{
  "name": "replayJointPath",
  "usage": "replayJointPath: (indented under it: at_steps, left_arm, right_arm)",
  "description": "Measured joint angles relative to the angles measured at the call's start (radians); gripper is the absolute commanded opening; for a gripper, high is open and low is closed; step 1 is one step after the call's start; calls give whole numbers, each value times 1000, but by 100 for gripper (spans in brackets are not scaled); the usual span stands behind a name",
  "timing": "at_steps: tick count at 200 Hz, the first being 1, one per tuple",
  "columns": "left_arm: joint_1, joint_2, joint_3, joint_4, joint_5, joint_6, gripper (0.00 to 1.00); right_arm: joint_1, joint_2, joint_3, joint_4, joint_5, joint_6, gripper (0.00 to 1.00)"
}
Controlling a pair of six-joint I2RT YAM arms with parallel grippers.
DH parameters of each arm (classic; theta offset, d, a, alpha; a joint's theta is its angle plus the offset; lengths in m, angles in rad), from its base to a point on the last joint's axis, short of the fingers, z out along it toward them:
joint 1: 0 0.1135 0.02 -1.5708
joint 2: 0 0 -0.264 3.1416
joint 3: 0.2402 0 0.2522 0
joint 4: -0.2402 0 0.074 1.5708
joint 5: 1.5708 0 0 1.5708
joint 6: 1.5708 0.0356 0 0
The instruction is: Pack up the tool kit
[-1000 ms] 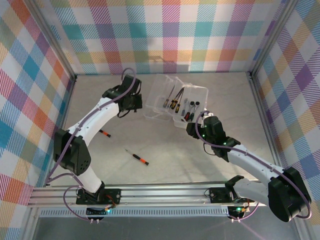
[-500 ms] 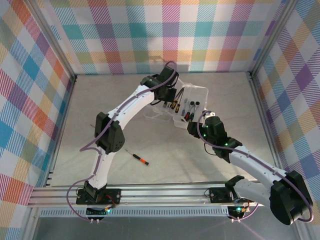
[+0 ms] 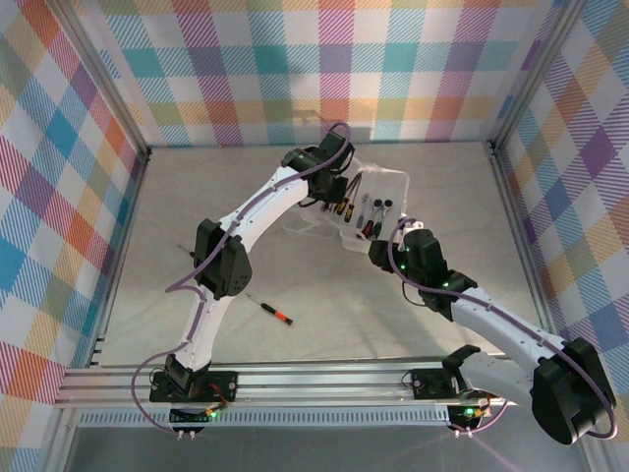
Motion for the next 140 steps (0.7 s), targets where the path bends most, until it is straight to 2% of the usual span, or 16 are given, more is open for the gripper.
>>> replayJointPath:
  at_steps: [78, 140]
  left_arm:
    - [0, 0, 0, -16, 12, 5, 14]
    - [0, 0, 0, -34, 21, 19, 22]
  right_arm:
    - [0, -2, 0, -4, 0, 0, 50]
    - [0, -2, 0, -5, 0, -2, 50]
